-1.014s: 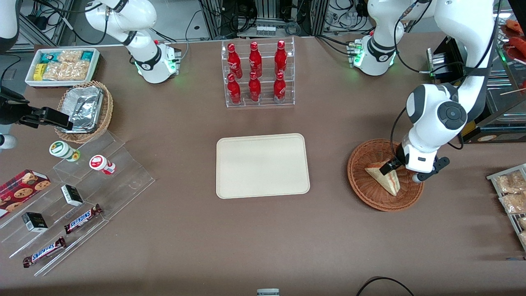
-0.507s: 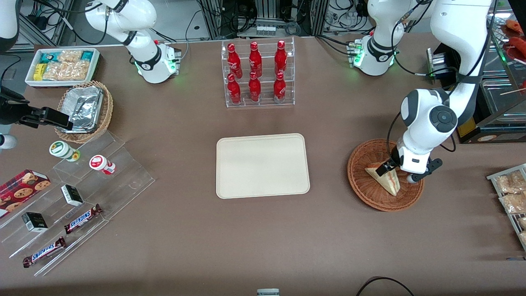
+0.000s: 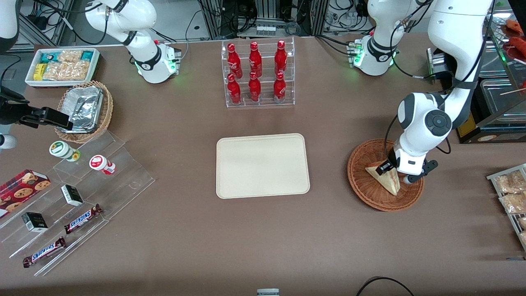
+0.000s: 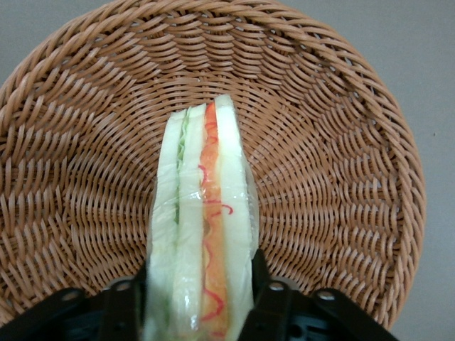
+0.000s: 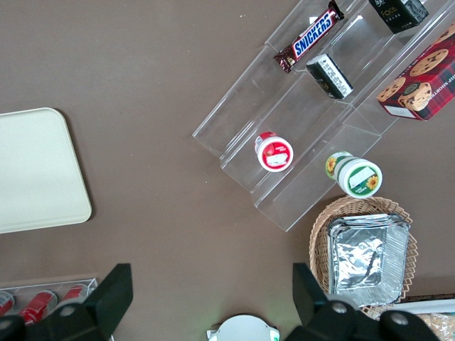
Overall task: Place sandwich from basket to tray
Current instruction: 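Lower the open left gripper around the sandwich and close it, then lift the sandwich and carry it over the cream tray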
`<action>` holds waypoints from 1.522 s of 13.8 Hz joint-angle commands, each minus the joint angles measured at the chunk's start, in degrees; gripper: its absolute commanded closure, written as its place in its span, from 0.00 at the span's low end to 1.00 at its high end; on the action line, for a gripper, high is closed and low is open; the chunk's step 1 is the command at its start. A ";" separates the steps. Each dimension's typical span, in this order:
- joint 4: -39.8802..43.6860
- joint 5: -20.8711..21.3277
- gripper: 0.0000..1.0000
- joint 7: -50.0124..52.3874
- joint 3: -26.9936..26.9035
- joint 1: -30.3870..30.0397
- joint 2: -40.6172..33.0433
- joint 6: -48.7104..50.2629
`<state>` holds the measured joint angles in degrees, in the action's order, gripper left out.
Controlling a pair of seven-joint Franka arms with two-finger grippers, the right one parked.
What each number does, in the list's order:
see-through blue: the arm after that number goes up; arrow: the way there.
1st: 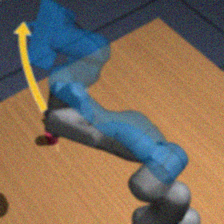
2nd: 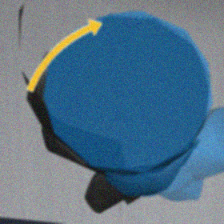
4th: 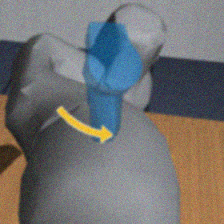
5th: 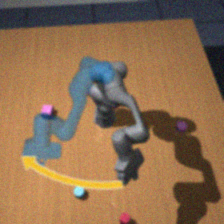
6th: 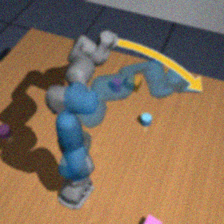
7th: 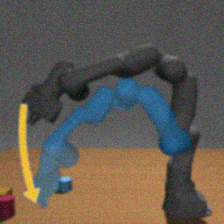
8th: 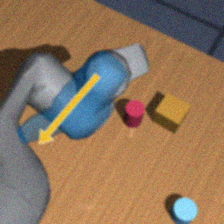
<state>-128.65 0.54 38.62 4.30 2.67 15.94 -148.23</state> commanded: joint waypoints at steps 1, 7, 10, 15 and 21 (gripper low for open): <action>0.24 0.34 1.00 1.54 0.01 0.41 -0.56 -0.48; 12.61 3.76 1.00 -0.74 0.45 0.58 -5.66 20.74; 24.28 4.29 1.00 -2.41 1.33 3.65 -4.79 32.97; 36.36 4.03 1.00 -1.71 1.33 12.61 -2.14 41.79; 40.93 3.59 1.00 2.58 1.33 24.83 5.66 41.44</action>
<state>-92.61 3.83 38.64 6.37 24.08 16.52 -108.07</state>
